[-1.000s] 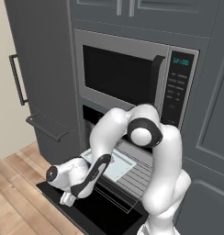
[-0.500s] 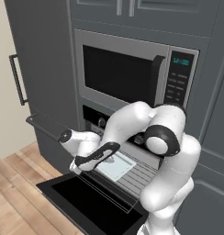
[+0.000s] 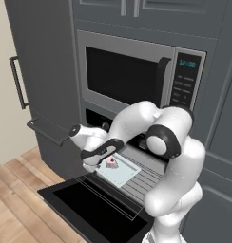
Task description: Take the baked cake out of the oven and place it on the plate for cooling. Then close the oven door.
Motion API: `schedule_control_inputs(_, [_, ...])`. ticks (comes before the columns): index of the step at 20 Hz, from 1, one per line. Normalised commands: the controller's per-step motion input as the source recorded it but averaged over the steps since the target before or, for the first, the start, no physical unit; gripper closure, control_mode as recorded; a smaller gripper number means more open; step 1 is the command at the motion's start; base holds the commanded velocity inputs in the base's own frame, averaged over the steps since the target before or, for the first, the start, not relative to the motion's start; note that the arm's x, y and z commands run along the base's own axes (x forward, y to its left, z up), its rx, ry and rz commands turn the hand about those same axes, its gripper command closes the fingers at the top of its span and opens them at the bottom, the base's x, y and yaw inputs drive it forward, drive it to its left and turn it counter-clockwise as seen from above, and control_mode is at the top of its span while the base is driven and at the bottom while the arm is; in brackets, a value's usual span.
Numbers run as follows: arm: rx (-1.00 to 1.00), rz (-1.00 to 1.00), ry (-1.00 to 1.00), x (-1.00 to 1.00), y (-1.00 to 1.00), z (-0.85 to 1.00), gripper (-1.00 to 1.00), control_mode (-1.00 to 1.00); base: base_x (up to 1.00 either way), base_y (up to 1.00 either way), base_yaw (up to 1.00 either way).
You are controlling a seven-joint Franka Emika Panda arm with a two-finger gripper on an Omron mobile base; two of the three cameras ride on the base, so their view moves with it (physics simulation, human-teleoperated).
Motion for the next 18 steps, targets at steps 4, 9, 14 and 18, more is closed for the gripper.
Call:
schedule_control_inputs(4, [-0.12, 0.14, 0.13, 0.23, -0.09, 0.00, -1.00, -1.00, 0.00, 0.00, 0.00])
schedule_control_inputs(9, [-0.03, 0.12, 0.11, 0.39, -0.09, -0.14, -1.00, -1.00, 0.00, 0.00, 0.00])
schedule_control_inputs(14, [0.00, 0.10, 0.22, 0.42, -0.07, -0.41, -1.00, -1.00, 0.00, 0.00, 0.00])
schedule_control_inputs(18, [0.00, 0.10, 0.16, 0.35, -0.08, -0.38, -1.00, -1.00, 0.00, 0.00, 0.00])
